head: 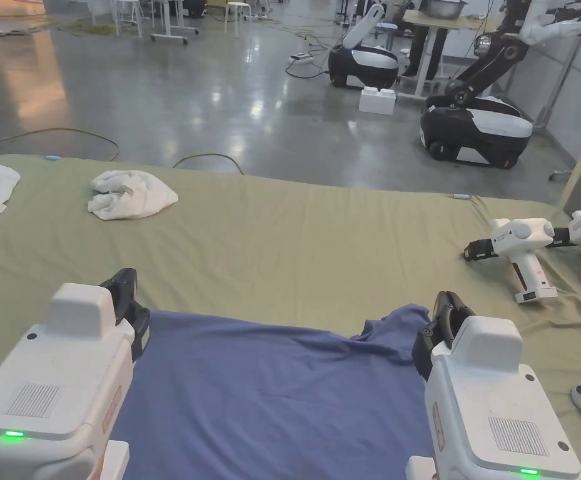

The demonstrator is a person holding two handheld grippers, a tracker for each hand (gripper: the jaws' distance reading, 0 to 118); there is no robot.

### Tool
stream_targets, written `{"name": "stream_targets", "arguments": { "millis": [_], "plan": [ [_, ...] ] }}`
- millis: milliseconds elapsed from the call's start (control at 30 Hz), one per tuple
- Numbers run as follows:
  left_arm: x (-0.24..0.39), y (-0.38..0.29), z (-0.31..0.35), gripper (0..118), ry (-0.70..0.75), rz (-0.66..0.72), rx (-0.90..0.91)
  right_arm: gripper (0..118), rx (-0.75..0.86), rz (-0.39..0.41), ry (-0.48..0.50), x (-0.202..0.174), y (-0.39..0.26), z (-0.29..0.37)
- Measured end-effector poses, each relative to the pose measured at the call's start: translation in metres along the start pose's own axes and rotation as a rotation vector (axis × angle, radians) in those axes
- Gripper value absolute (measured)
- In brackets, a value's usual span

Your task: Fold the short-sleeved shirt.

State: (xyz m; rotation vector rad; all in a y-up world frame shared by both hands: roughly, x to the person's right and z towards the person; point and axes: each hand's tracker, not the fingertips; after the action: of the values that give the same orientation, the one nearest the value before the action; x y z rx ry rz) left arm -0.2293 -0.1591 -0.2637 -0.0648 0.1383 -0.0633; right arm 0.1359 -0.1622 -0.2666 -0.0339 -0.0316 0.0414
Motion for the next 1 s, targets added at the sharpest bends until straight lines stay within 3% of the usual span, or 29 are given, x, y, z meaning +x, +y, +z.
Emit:
{"name": "stream_targets", "arguments": {
  "millis": [133, 300, 567, 600, 733, 767, 900, 1000],
  "plan": [
    [-0.042, -0.013, -0.011, 0, -0.013, 0.000, -0.115, 1, -0.014, 0.004, 0.000, 0.002, -0.001, 0.001],
    [-0.079, -0.047, 0.030, 0, -0.032, 0.046, -0.345, 1, -0.043, 0.011, 0.006, 0.003, -0.014, 0.005],
    [-0.121, -0.121, 0.064, 1, -0.039, 0.154, -0.844, 1, -0.154, -0.010, 0.053, -0.004, -0.042, 0.005],
    [-0.125, -0.130, 0.065, 6, -0.047, 0.168, -0.872, 1, -0.155, -0.027, 0.059, -0.004, -0.043, 0.006],
    [-0.128, -0.151, 0.067, 69, -0.014, 0.217, -0.906, 1, -0.178, -0.019, 0.070, -0.006, -0.047, 0.005],
    [-0.128, -0.156, 0.064, 74, -0.004, 0.227, -0.913, 1, -0.182, -0.017, 0.072, -0.007, -0.047, 0.005],
    [-0.121, -0.174, 0.050, 73, 0.015, 0.211, -0.965, 1, -0.199, -0.011, 0.073, -0.005, -0.050, 0.005],
    [-0.111, -0.190, 0.041, 52, 0.049, 0.146, -1.051, 1, -0.214, -0.006, 0.065, -0.002, -0.053, 0.006]
  ]
}}
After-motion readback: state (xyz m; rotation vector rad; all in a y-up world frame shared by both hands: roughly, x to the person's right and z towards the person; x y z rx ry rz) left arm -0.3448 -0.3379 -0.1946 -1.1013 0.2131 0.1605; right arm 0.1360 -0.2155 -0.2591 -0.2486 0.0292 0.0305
